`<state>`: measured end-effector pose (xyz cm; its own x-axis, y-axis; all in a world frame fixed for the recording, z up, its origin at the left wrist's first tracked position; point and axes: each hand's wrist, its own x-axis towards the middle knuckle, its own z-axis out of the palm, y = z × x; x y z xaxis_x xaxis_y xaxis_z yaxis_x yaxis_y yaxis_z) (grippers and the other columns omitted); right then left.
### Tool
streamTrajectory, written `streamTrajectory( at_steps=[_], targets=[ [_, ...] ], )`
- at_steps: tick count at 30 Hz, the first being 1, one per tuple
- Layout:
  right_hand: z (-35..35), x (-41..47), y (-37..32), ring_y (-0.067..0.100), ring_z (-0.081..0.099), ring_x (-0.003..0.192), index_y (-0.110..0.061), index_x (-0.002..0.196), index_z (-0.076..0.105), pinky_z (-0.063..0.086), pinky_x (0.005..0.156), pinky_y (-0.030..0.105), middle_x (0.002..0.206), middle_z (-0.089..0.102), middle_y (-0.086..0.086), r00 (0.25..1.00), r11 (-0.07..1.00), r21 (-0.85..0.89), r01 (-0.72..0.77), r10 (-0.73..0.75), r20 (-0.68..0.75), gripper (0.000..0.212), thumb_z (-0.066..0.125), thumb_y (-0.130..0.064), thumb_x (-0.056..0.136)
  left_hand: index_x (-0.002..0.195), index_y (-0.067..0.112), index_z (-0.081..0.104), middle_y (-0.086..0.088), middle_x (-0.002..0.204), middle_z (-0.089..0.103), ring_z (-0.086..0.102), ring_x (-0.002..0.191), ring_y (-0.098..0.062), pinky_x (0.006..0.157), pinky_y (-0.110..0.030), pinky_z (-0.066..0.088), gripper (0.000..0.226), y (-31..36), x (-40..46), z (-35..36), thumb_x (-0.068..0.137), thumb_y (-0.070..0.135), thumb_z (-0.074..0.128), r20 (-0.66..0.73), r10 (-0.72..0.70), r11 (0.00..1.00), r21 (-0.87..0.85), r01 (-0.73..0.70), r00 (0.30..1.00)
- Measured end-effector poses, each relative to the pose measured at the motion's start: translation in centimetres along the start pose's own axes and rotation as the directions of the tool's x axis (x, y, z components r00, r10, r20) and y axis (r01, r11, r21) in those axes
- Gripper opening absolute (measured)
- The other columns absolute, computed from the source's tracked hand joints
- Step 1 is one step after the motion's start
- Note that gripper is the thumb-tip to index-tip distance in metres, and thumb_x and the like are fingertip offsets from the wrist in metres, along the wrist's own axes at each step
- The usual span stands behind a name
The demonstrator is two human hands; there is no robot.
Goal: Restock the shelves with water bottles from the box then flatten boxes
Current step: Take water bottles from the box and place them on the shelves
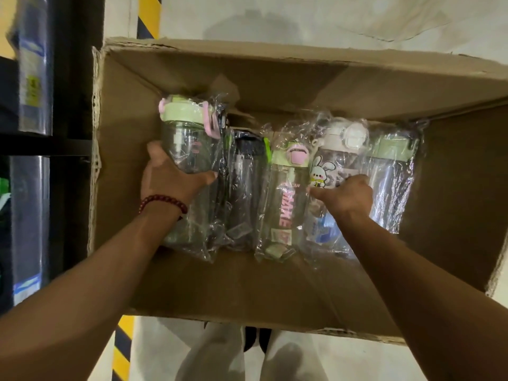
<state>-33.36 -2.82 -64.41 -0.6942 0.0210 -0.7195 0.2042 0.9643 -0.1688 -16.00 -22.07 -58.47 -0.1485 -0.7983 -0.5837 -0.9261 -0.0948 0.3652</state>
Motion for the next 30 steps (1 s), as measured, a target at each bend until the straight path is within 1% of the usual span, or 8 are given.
streamTrajectory(
  at_steps=[5, 10, 18, 22, 24, 26, 28, 30],
  targets=[
    [-1.3, -0.2, 0.9, 0.027, 0.066, 0.09, -0.004, 0.11, 0.058, 0.056, 0.077, 0.037, 0.099, 0.068, 0.01, 0.99, 0.996, 0.082, 0.017, -0.028, 0.137, 0.083, 0.084, -0.052, 0.048, 0.126, 0.014, 0.032, -0.005, 0.114, 0.057, 0.058, 0.101, -0.025, 0.083, -0.035, 0.049, 0.09, -0.7, -1.4, 0.4, 0.058, 0.026, 0.089, 0.114, 0.031, 0.999, 0.025, -0.034, 0.993],
    [-3.9, -2.3, 2.3, 0.008, 0.059, 0.063, -0.004, 0.106, 0.053, 0.039, 0.04, 0.009, 0.084, 0.061, -0.001, 0.968, 0.925, 0.38, 0.01, -0.104, 0.227, 0.049, 0.082, -0.021, 0.07, 0.131, 0.015, 0.033, 0.005, 0.106, 0.049, 0.052, 0.097, -0.016, 0.081, -0.028, 0.044, 0.091, -0.8, -4.4, 1.4, 0.06, 0.023, 0.089, 0.224, 0.098, 0.994, 0.024, -0.106, 0.97],
    [-5.4, -8.0, 1.3, 0.018, 0.065, 0.09, -0.013, 0.117, 0.045, 0.056, 0.071, 0.024, 0.103, 0.064, 0.005, 0.928, 0.843, 0.534, 0.067, -0.249, 0.277, 0.059, 0.081, -0.009, 0.07, 0.13, 0.015, 0.033, 0.001, 0.119, 0.049, 0.051, 0.109, -0.018, 0.088, -0.029, 0.047, 0.089, 1.9, -8.2, -1.3, 0.06, 0.019, 0.088, 0.153, 0.077, 0.973, -0.226, -0.041, 0.985],
    [-8.5, -11.5, -0.6, 0.021, 0.069, 0.09, -0.016, 0.117, 0.051, 0.058, 0.075, 0.035, 0.102, 0.069, 0.005, 0.908, 0.809, 0.585, 0.05, -0.281, 0.312, 0.068, 0.084, -0.02, 0.058, 0.119, 0.016, 0.037, 0.018, 0.095, 0.046, 0.05, 0.082, 0.004, 0.06, 0.001, 0.039, 0.078, 4.1, -10.8, -4.6, 0.06, 0.013, 0.088, 0.114, 0.101, 0.954, -0.293, -0.064, 0.988],
    [-10.9, -13.4, -1.6, 0.021, 0.069, 0.089, -0.017, 0.112, 0.053, 0.057, 0.068, 0.03, 0.099, 0.069, 0.005, 0.899, 0.801, 0.594, 0.072, -0.311, 0.309, 0.055, 0.081, -0.013, 0.065, 0.118, 0.017, 0.036, 0.022, 0.091, 0.041, 0.042, 0.073, 0.015, 0.052, 0.006, 0.034, 0.076, 5.7, -12.3, -6.6, 0.062, 0.01, 0.087, 0.119, 0.111, 0.942, -0.331, -0.066, 0.987],
    [-14.1, -15.8, -2.8, 0.026, 0.07, 0.089, -0.02, 0.103, 0.058, 0.058, 0.075, 0.039, 0.096, 0.071, 0.007, 0.88, 0.784, 0.609, 0.119, -0.368, 0.302, 0.041, 0.078, -0.006, 0.071, 0.114, 0.019, 0.035, 0.023, 0.089, 0.039, 0.041, 0.068, 0.018, 0.051, 0.006, 0.032, 0.074, 7.7, -14.0, -9.3, 0.062, 0.008, 0.086, 0.096, 0.114, 0.933, -0.351, -0.073, 0.989],
    [-17.3, -18.6, -4.1, 0.021, 0.069, 0.086, -0.025, 0.098, 0.055, 0.057, 0.079, 0.04, 0.093, 0.069, 0.004, 0.879, 0.787, 0.595, 0.164, -0.39, 0.274, 0.038, 0.076, -0.004, 0.073, 0.115, 0.016, 0.039, 0.02, 0.092, 0.044, 0.049, 0.078, 0.006, 0.061, 0.002, 0.036, 0.072, 9.6, -15.6, -12.4, 0.062, 0.013, 0.087, 0.058, 0.13, 0.933, -0.344, -0.103, 0.99],
    [-20.2, -21.5, -5.3, 0.014, 0.065, 0.085, -0.028, 0.095, 0.048, 0.055, 0.075, 0.033, 0.094, 0.064, 0.0, 0.89, 0.766, 0.62, 0.166, -0.387, 0.24, 0.043, 0.076, -0.004, 0.074, 0.13, 0.01, 0.039, 0.006, 0.114, 0.053, 0.052, 0.106, -0.016, 0.086, -0.019, 0.044, 0.086, 11.2, -17.1, -15.3, 0.06, 0.022, 0.088, 0.044, 0.118, 0.928, -0.361, -0.094, 0.992]
  ],
)
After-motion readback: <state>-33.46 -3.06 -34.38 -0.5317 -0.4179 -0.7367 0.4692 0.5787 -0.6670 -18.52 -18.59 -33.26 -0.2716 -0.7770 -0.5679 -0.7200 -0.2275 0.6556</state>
